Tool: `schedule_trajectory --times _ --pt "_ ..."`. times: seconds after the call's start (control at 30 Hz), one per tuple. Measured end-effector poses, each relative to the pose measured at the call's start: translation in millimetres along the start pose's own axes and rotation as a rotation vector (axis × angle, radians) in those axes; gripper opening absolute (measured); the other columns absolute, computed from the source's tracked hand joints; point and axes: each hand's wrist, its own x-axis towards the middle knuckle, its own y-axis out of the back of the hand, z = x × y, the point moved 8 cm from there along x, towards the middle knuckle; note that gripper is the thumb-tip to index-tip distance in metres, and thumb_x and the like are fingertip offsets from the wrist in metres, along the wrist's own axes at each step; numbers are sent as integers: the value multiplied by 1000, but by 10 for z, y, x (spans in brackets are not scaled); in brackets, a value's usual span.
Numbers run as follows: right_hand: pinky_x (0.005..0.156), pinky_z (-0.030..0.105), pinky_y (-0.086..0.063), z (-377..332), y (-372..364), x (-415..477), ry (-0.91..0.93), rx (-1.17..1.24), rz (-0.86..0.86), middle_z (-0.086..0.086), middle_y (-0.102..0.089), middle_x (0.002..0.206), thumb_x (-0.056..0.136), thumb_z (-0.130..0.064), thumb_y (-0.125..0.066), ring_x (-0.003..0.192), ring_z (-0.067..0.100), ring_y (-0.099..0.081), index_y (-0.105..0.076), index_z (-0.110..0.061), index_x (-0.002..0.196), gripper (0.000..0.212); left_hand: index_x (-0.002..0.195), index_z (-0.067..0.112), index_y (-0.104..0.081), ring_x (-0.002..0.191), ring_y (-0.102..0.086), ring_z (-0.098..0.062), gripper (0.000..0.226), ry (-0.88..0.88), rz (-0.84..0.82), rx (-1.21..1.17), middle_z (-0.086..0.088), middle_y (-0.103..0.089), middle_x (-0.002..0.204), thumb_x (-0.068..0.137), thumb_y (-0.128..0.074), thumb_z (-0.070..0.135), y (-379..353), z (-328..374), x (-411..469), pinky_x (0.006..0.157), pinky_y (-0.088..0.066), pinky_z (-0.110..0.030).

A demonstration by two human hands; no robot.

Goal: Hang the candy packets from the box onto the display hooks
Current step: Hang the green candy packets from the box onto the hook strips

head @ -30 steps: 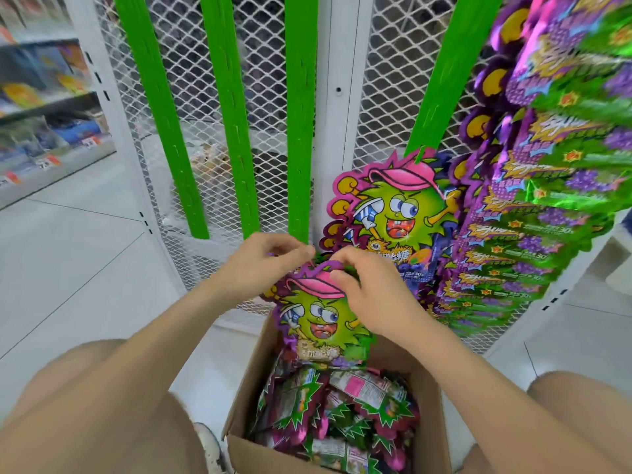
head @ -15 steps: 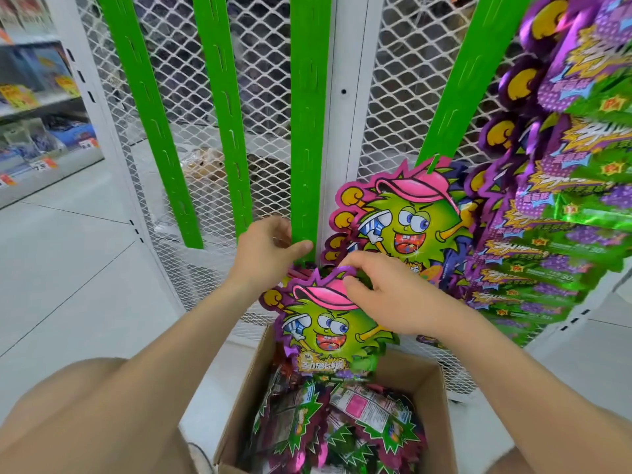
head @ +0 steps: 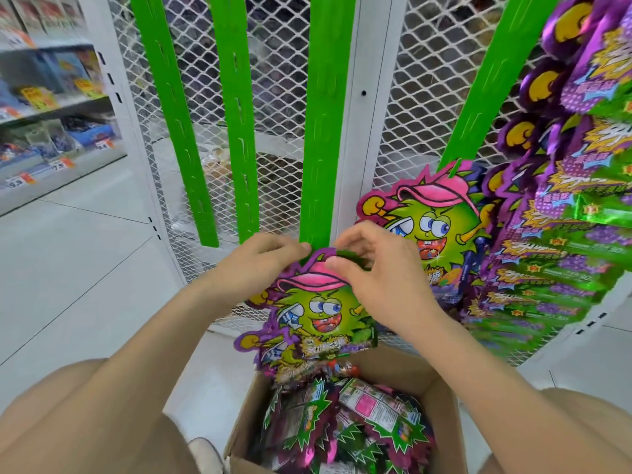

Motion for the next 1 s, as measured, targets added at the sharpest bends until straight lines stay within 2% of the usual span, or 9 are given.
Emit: schedule_trajectory --times 0.13,0.27,0.4,0.47,0.53,0.63,0.8,0.9,1.0 --pt "82 38 -60 15 -41 35 -13 18 50 -18 -74 86 85 -31 -87 85 2 -70 -75 -30 96 16 83 40 -55 80 -41 17 23 17 -24 -52 28 -47 92 105 -59 44 -15 145 -102 96 -30 -22" --pt "81 38 -60 29 -96 70 -7 31 58 -17 -75 87 87 -26 -86 83 4 -71 -78 -26 98 14 76 34 -67 68 -61 14 35 55 21 -9 31 -67 68 103 -58 54 62 44 -32 79 -42 -22" --pt "84 46 -59 60 -150 69 -16 -2 66 -19 -74 85 89 -25 -82 81 6 -70 -77 -29 98 10 74 32 -82 85 -73 -4 46 44 11 36 15 -79 76 100 -59 61 104 -27 -14 87 -50 -28" --pt "85 49 -58 92 -187 61 -44 -4 55 -19 -72 84 87 -30 -84 83 8 -70 -74 -31 95 13 82 21 -84 76 -74 -7 48 10 -35 18 6 -79 75 100 -59 58 67 -16 -18 92 -53 -34" --pt "84 49 -57 90 -220 50 -64 -20 46 -18 -71 84 85 -35 -85 85 11 -69 -72 -31 93 17 83 12 -81 61 -64 -6 52 -21 -42 37 0 -73 64 101 -59 55 78 -20 -6 82 -54 -35" --pt "82 45 -58 80 -205 55 -72 -46 45 -17 -71 83 83 -37 -87 83 8 -68 -73 -31 92 17 91 7 -80 72 -64 -22 57 -46 -72 49 -25 -74 80 99 -62 60 75 -51 25 86 -61 -53" --pt "78 39 -58 183 -314 -6 -131 -120 -81 -12 -69 72 82 -39 -87 79 14 -66 -68 -33 79 20 82 -4 -69 62 -52 -24 54 -82 -27 75 -7 -56 62 101 -66 47 110 -121 100 86 -57 -48" --pt "81 37 -53 214 -353 -43 -106 -150 -92 -13 -68 73 86 -38 -84 82 18 -65 -63 -34 79 23 76 0 -63 61 -37 -18 50 -131 -16 101 -4 -45 64 105 -64 41 81 -121 121 57 -39 -29" --pt "80 31 -46 136 -301 -102 9 -270 -49 -13 -66 86 92 -31 -79 84 12 -62 -65 -26 90 15 86 14 -67 65 -54 -15 31 -307 66 283 9 -62 69 109 -58 33 37 -81 138 65 -49 -31"
